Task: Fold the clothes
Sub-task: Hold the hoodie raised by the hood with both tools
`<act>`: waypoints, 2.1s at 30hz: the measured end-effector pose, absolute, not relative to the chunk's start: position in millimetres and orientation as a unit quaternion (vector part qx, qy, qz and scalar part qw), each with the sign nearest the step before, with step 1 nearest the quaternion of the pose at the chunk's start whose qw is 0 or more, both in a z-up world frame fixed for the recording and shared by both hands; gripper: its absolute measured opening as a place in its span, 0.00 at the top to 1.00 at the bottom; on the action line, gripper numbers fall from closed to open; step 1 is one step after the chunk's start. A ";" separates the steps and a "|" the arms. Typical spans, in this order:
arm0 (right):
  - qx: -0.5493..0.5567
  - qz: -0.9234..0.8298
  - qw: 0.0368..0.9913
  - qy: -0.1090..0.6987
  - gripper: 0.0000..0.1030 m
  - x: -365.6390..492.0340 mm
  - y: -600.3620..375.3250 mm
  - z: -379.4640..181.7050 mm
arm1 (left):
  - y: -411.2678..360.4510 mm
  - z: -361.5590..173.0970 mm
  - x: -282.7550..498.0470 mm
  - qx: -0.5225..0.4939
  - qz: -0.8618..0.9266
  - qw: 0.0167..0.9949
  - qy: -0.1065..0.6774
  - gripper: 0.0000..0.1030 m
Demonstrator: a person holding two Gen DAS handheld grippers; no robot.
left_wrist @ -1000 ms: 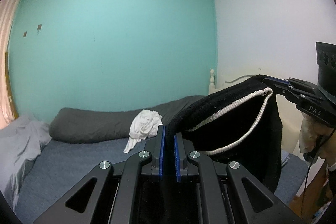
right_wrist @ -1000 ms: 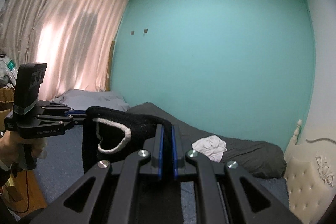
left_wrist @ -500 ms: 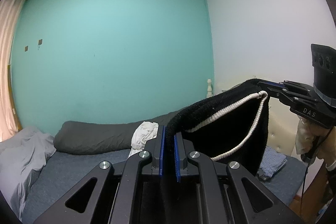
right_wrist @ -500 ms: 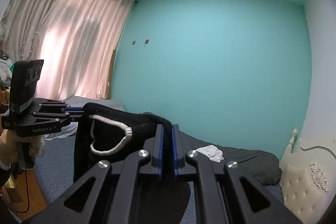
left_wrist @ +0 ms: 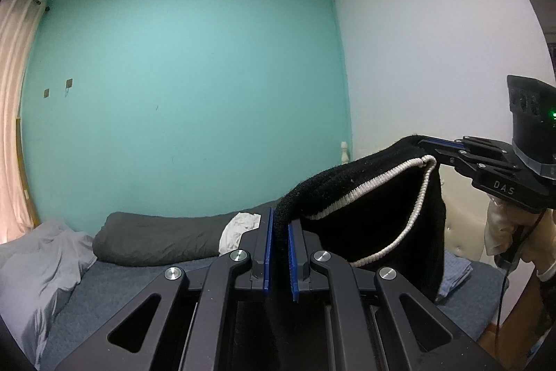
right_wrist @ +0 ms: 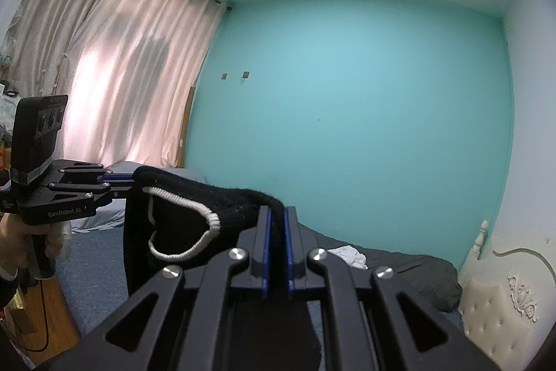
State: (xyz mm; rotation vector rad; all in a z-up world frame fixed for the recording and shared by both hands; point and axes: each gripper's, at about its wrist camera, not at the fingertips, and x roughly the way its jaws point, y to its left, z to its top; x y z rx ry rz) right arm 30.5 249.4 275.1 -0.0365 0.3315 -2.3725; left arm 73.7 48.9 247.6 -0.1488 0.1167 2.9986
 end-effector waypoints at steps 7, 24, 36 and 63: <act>-0.002 -0.922 0.364 0.130 0.94 26.5 251.2 274.6 | 13.8 226.9 51.8 -0.070 0.994 0.073 0.031 0.92; 0.178 -0.911 0.346 0.139 0.94 -164.8 223.7 92.5 | -23.1 24.6 -162.3 -0.248 0.967 0.051 0.029 0.92; 0.278 -0.889 0.336 0.136 0.94 -316.8 176.5 -45.9 | -37.2 -98.9 -282.8 -0.335 0.941 0.044 -0.005 0.92; 0.357 -0.886 0.290 0.063 0.94 -498.6 147.5 -134.8 | -69.1 -188.3 -465.2 -0.408 0.911 0.055 -0.035 0.92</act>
